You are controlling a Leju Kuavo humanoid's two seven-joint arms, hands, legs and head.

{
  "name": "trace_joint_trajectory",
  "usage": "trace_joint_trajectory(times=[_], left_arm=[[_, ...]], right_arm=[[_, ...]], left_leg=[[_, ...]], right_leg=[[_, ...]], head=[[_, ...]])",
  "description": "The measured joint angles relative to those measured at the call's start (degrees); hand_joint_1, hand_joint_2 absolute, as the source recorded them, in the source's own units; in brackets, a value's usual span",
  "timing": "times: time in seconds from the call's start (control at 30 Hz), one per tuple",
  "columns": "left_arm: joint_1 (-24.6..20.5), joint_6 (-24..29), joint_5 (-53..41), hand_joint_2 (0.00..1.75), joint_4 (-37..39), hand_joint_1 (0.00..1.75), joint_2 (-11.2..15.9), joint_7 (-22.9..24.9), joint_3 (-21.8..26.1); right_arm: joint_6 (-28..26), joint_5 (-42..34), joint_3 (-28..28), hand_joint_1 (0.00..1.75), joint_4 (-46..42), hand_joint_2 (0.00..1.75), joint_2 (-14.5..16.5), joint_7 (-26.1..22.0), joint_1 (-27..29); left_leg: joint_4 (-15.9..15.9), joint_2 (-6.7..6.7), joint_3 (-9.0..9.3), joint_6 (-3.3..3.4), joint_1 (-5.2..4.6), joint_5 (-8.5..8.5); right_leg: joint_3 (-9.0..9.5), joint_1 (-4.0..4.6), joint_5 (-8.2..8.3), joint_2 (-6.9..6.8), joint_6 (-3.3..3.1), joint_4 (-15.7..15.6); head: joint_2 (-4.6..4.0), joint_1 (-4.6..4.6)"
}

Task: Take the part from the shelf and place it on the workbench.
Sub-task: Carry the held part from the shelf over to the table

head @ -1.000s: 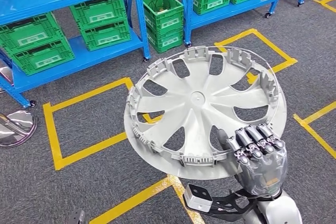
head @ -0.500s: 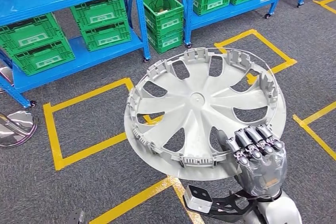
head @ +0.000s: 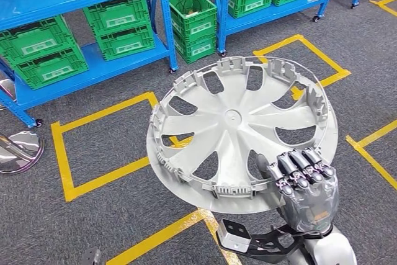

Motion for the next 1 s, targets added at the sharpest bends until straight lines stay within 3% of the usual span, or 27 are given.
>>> trace_joint_trajectory(times=[0.8,1.0], left_arm=[[1.2,0.7,-0.5,0.00,0.5,0.00,-0.8,-0.7,0.0],[1.4,0.6,-0.5,0.00,0.7,0.00,-1.3,-1.0,0.1]], right_arm=[[0.0,0.0,-0.3,1.75,0.0,1.75,0.0,-0.4,3.9],[0.0,0.0,0.5,1.75,0.1,1.75,0.0,2.7,4.5]], left_leg=[[-0.1,0.00,0.05,0.00,0.00,0.00],[-0.2,-0.01,0.08,0.10,-0.06,0.07]], right_leg=[[0.08,0.00,0.00,0.00,0.00,-0.1],[0.20,-0.04,0.24,0.01,0.15,-0.5]], head=[[0.00,0.01],[0.00,-0.01]])
